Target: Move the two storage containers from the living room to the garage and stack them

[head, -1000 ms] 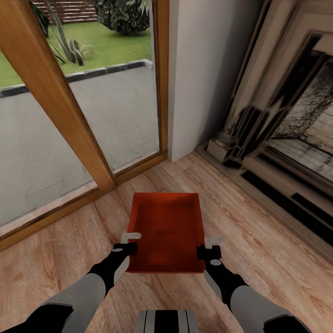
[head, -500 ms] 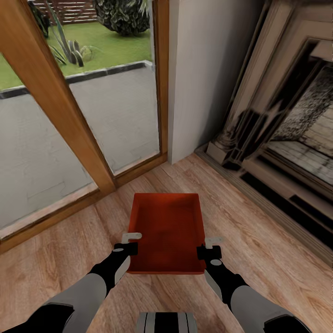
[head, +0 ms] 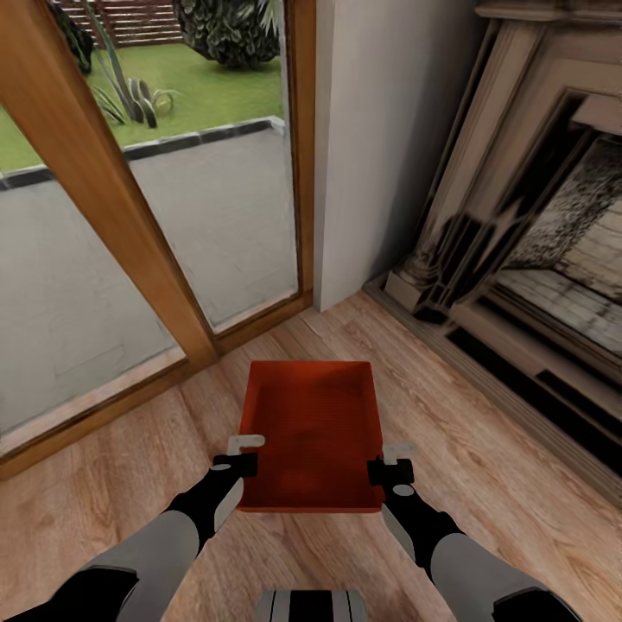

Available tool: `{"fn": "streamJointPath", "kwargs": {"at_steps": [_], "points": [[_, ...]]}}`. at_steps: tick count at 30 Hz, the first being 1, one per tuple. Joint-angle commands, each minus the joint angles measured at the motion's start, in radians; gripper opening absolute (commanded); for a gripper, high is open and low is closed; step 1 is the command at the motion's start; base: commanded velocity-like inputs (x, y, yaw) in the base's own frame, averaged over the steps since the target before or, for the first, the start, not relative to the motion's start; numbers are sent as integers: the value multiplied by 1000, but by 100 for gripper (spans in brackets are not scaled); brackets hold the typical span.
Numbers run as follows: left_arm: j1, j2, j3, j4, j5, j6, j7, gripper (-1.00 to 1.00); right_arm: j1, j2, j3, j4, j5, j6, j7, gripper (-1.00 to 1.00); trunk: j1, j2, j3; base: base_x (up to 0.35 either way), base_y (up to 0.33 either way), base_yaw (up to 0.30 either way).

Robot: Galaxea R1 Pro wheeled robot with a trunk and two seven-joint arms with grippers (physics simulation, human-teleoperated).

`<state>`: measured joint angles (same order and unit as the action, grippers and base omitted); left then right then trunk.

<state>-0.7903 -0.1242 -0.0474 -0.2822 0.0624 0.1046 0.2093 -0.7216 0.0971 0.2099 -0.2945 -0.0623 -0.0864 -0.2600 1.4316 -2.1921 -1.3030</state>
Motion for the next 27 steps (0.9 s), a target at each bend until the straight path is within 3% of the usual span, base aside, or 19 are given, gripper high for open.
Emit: {"fn": "streamJointPath", "kwargs": {"at_steps": [1, 27], "points": [[0, 6, 1, -3, -10, 7, 21, -100, -1, -1, -9, 1, -7, -5, -10, -100, -4, 7, 3, 0, 0, 0], [0, 8, 3, -2, -9, 6, 21, -100, -1, 5, -9, 1, -4, -6, -10, -100, -104, 189, 84, 0, 0, 0]]}}
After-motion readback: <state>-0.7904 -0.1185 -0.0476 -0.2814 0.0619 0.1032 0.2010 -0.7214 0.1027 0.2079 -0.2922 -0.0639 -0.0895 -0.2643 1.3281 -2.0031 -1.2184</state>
